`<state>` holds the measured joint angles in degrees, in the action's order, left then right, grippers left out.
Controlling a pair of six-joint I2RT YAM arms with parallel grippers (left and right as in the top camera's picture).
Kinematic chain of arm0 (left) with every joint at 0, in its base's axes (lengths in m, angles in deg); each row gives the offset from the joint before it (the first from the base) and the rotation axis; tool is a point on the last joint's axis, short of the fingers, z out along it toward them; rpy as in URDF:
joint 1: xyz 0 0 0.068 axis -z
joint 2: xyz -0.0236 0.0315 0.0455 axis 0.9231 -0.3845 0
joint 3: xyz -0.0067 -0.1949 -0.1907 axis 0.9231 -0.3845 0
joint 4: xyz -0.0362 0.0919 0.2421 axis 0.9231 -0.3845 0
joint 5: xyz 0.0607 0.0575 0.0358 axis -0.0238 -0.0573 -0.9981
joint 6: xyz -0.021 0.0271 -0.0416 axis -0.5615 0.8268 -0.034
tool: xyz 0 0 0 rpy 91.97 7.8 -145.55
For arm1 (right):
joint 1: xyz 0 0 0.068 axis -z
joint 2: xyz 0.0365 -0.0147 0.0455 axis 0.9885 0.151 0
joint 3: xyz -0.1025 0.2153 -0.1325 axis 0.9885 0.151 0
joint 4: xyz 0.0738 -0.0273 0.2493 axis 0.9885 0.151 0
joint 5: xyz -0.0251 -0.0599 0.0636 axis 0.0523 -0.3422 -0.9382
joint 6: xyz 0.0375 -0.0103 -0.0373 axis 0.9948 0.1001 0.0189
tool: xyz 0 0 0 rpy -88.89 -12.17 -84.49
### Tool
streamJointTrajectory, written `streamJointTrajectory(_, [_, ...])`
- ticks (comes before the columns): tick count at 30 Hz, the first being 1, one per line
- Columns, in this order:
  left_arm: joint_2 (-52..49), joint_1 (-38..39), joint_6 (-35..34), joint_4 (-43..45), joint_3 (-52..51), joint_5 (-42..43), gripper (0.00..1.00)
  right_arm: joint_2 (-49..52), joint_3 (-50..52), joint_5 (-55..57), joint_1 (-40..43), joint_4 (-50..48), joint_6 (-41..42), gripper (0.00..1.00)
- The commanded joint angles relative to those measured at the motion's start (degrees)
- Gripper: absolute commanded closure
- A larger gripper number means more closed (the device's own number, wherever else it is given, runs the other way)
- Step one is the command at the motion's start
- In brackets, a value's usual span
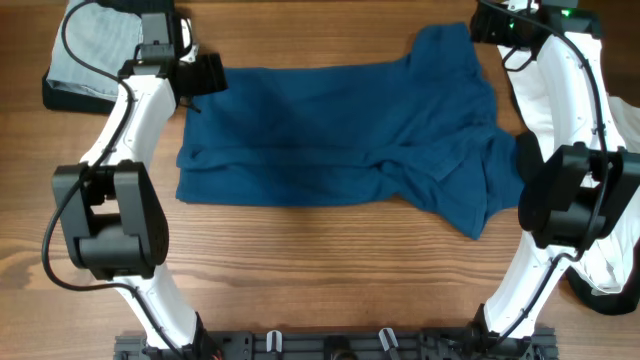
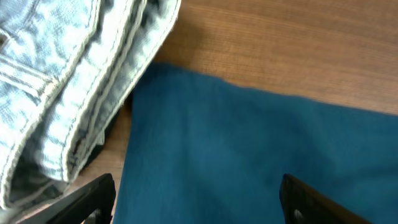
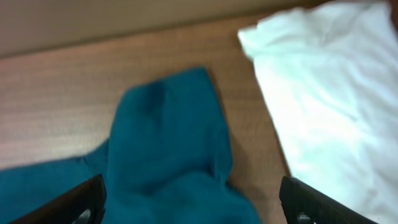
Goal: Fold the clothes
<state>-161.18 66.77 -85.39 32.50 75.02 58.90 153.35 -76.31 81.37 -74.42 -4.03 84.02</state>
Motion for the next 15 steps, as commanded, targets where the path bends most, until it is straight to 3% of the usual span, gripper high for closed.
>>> streamJointTrajectory(1, [-0.1,0.2,1.3,-1.4,0.7,-0.7,0.15,-0.1,-0.6,-1.0,-0.3,1.6,-0.4,0.09])
streamJointTrajectory(6, [-0.1,0.2,1.2,-3.2,1.7,0.0,0.15,-0.1,-0.6,-1.0,-0.3,3.6,-0.4,0.07])
streamJointTrajectory(11, [-0.1,0.4,1.3,-11.9,11.0,2.1,0.15,-0.1,-0.6,-1.0,-0.5,3.8,0.5,0.05])
streamJointTrajectory(15, [-0.2,0.7,1.3,-12.8,15.1,2.1,0.16,-0.1,-0.6,-1.0,-1.0,3.8,0.4,0.05])
